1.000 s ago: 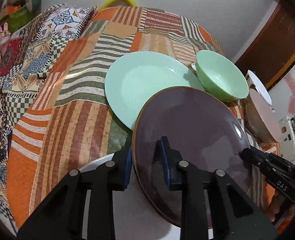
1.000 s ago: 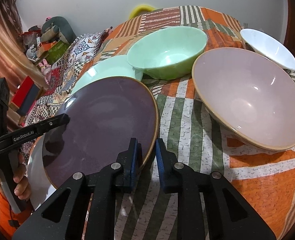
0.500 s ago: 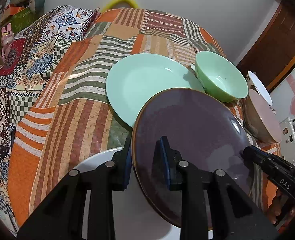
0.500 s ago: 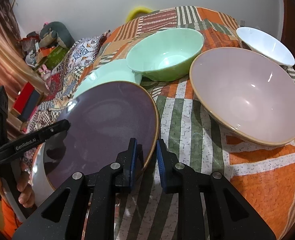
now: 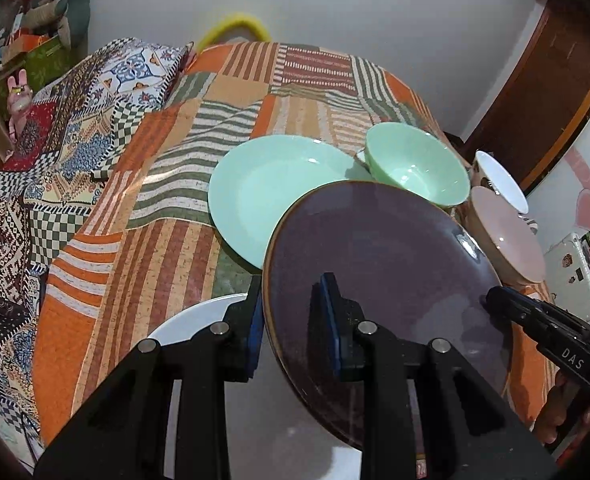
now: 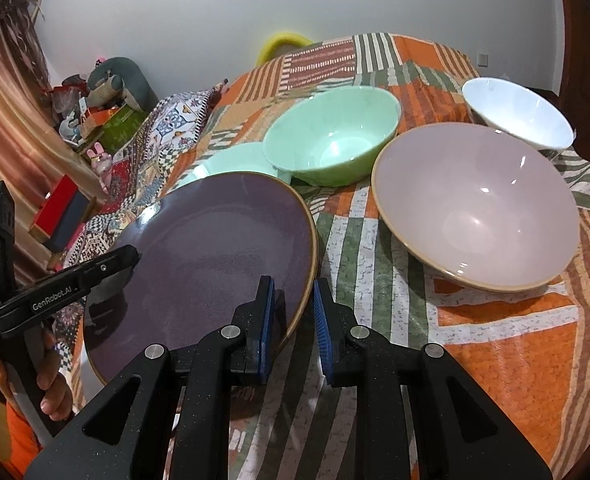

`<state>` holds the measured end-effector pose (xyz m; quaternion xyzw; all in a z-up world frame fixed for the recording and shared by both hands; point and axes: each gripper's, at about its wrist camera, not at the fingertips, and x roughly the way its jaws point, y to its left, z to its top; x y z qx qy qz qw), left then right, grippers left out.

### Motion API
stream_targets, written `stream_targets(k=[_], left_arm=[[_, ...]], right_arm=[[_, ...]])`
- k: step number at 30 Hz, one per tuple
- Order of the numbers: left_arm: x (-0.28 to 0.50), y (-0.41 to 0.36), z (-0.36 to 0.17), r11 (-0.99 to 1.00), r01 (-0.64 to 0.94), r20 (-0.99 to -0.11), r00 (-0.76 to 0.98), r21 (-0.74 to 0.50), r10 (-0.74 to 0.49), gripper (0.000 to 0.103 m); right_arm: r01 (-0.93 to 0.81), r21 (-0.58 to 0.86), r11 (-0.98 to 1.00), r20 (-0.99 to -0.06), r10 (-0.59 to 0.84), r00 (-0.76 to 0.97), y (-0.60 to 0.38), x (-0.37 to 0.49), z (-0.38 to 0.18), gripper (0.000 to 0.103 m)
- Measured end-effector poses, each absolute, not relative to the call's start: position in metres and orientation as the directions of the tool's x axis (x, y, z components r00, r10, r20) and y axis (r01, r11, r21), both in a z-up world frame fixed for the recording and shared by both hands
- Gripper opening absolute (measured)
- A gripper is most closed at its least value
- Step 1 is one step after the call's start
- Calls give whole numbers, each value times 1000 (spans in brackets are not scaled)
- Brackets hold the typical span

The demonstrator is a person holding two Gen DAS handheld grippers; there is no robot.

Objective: Organize plates and bowls
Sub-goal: 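Lift the dark purple plate off the white plate with both grippers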

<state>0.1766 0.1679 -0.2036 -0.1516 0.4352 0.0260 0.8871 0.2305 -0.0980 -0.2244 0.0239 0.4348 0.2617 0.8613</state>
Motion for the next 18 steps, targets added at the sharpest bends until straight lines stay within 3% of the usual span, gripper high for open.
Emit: stream_targets(k=[18], left_arm=[[126,138,-147,962,-131,-714,696,-238,-81,26]], right_arm=[[-436,271,858,-656,496,569,-122,190,-180,19]])
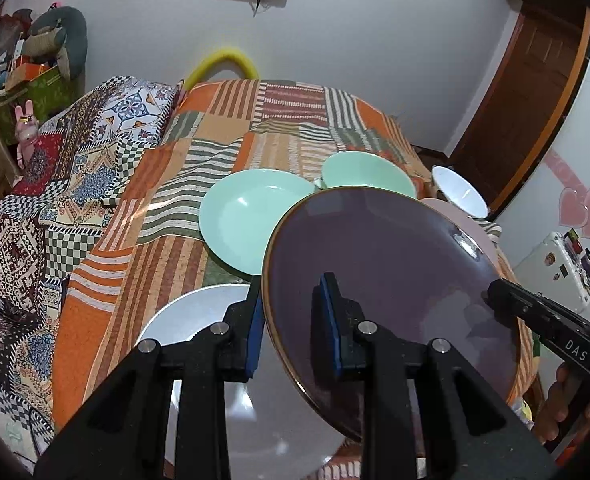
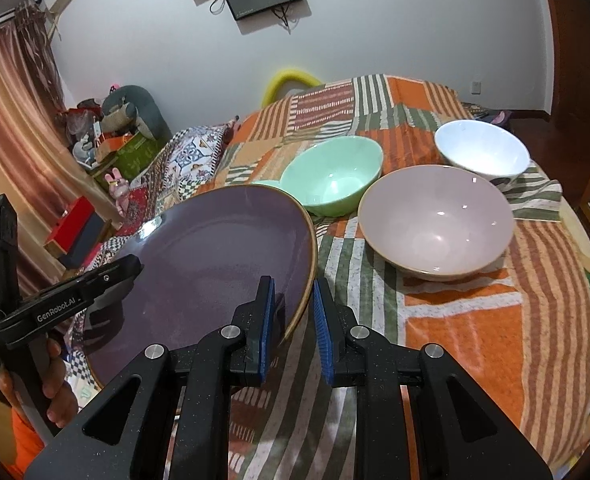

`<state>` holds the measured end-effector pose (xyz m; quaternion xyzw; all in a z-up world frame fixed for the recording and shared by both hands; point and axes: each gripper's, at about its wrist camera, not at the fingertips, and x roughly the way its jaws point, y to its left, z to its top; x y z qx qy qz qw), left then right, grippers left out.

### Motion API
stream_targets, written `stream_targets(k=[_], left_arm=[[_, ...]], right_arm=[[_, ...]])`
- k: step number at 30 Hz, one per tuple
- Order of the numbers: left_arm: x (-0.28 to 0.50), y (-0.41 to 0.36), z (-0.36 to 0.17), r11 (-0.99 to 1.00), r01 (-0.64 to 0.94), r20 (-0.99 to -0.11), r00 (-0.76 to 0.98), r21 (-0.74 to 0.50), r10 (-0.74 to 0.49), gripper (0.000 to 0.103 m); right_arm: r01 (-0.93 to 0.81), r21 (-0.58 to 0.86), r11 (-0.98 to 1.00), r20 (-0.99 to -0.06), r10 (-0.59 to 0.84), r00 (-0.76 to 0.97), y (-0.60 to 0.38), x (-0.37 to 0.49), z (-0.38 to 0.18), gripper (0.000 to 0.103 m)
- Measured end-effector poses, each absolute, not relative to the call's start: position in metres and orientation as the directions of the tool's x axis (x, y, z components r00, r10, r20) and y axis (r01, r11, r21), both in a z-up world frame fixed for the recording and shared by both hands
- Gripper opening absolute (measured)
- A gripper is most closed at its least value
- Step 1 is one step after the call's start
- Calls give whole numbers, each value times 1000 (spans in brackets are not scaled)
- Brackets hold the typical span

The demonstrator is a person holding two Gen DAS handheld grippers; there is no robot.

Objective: Organize plates and bowls

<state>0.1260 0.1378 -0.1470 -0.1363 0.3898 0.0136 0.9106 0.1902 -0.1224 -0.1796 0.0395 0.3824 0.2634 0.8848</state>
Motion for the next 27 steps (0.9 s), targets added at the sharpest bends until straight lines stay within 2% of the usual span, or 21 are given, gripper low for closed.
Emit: stream_targets(k=[16,27], left_arm=[[95,95,-122,979,-45,-686,720,-199,-106,27],[100,61,-125,987,34,-716,684,-160,-139,27]], right_arm=[[-399,271,876,-609,477,633,-160,158,-166,19],[-345,286,894,-616,447,649,-193,150,-175,19]])
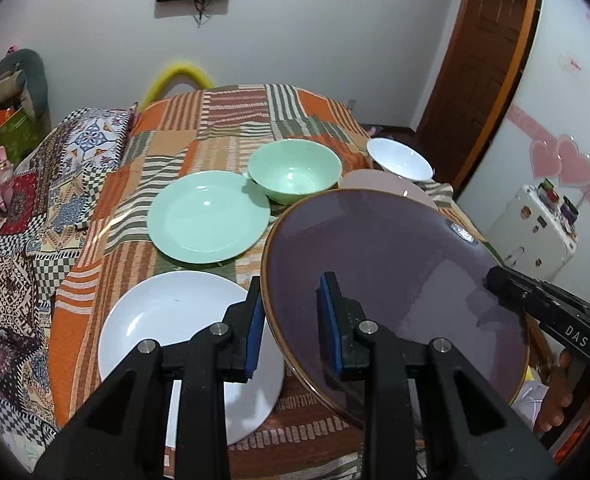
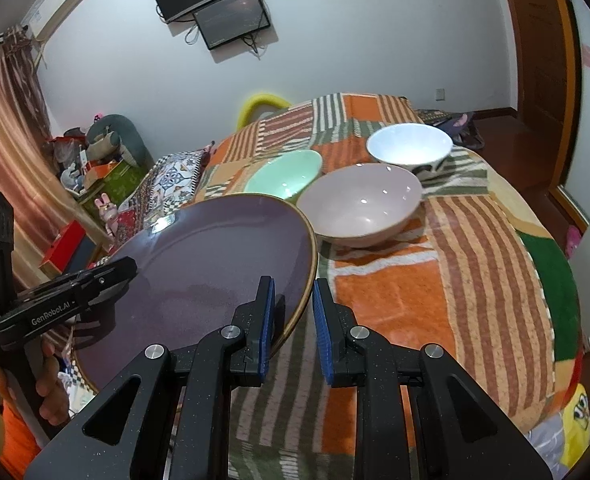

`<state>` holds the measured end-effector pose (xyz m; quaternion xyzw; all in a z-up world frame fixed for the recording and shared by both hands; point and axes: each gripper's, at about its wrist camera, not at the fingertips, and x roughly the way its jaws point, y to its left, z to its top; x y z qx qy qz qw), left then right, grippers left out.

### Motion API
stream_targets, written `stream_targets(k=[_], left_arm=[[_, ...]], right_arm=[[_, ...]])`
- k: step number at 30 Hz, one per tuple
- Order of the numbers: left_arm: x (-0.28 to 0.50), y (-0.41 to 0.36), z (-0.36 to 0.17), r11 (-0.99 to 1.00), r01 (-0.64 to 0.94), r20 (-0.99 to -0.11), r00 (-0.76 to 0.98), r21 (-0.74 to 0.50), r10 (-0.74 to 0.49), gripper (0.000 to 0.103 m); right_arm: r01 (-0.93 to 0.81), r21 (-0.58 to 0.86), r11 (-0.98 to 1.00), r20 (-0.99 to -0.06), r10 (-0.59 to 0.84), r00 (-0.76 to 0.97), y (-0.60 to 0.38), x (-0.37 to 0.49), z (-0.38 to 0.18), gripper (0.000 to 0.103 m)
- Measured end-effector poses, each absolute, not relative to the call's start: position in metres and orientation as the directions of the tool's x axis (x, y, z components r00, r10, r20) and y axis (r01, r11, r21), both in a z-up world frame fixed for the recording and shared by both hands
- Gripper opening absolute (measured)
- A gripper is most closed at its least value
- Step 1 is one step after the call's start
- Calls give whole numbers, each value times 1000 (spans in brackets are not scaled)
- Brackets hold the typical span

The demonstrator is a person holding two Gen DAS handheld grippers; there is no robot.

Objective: Organize plates and bowls

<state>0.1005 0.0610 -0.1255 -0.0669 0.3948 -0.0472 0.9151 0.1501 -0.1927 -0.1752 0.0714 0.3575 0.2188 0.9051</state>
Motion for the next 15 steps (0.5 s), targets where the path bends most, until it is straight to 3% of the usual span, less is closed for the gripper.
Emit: stream_targets(k=[15], left_arm=[[125,24,-157,983,108,-797,576,-149,-184,28]], right_arm=[[-261,309,915,-673,404,620,-226,155,-202,19]])
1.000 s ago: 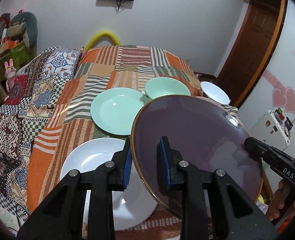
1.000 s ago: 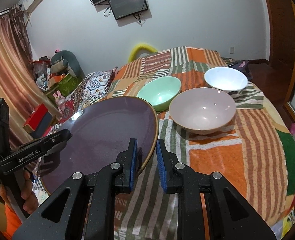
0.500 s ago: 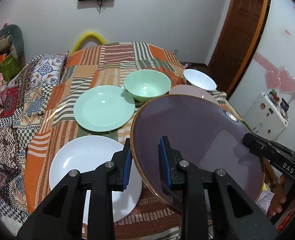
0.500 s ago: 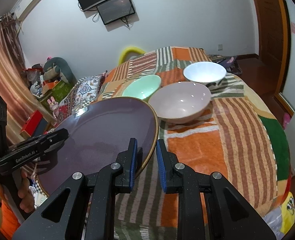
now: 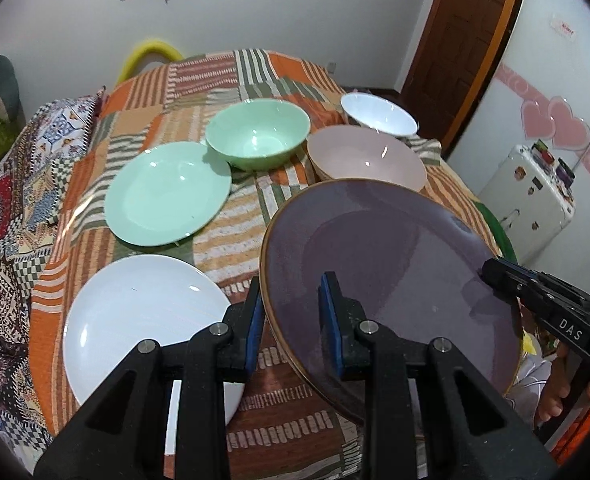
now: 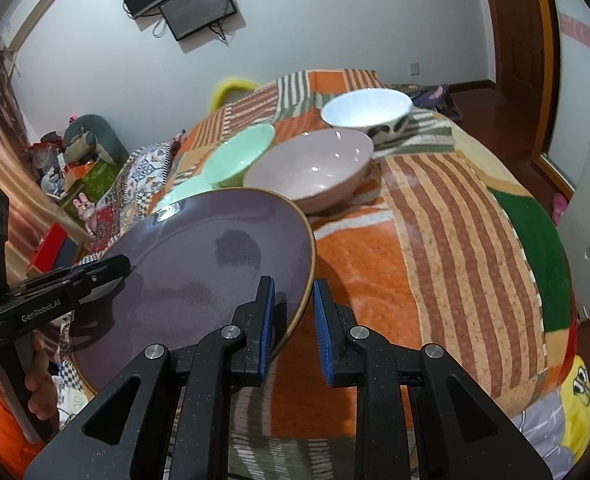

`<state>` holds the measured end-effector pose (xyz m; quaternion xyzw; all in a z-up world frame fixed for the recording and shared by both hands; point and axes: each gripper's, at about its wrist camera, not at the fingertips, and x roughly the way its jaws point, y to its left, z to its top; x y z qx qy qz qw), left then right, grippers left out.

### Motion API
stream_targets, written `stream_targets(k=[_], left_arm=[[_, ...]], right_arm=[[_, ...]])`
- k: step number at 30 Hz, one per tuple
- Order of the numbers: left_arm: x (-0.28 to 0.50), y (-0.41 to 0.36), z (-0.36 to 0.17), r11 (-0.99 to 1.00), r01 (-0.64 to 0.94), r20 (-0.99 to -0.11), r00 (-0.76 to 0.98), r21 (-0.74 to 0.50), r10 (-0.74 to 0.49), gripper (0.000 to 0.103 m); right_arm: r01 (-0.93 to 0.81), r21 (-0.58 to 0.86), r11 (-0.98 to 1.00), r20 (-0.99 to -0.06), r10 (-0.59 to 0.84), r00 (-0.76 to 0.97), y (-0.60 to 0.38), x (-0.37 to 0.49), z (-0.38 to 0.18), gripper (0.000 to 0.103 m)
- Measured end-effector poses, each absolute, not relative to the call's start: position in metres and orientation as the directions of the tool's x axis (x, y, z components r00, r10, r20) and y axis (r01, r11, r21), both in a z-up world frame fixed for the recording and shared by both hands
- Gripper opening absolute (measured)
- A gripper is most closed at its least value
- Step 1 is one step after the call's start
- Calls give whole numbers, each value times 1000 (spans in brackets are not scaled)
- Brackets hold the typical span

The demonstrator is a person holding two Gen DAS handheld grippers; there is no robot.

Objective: Organize plates and bowls

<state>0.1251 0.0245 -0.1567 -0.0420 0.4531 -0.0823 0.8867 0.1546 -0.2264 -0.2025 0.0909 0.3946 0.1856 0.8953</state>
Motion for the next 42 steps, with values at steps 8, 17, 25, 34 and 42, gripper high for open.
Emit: stream_targets(k=[8,17,25,34,42], left_arm=[[140,17,-180,979,107,-846,493,-171,-202,28],[151,13,-205,977,90,-890,403,-191,-212,29],[151,13,-219,974,80,-907,356,-211,-226,29],[152,22,-231,968,54,-914,320,-247,-251,28],[146,27,-214,974,43,-896,383,-224,-223,28]], right_arm=[[-230,326,917,-704,398,588,-235,158,-219,19],[-210,339,917,-732,397,553,-241,163,-233,19],[-201,338,920,-753,392,529,-241,164,-241,19],[-208,330,921,-768,390,509,-238,166,-249,20],[-216,321,922,-772,387,504,-237,167,-245,25]])
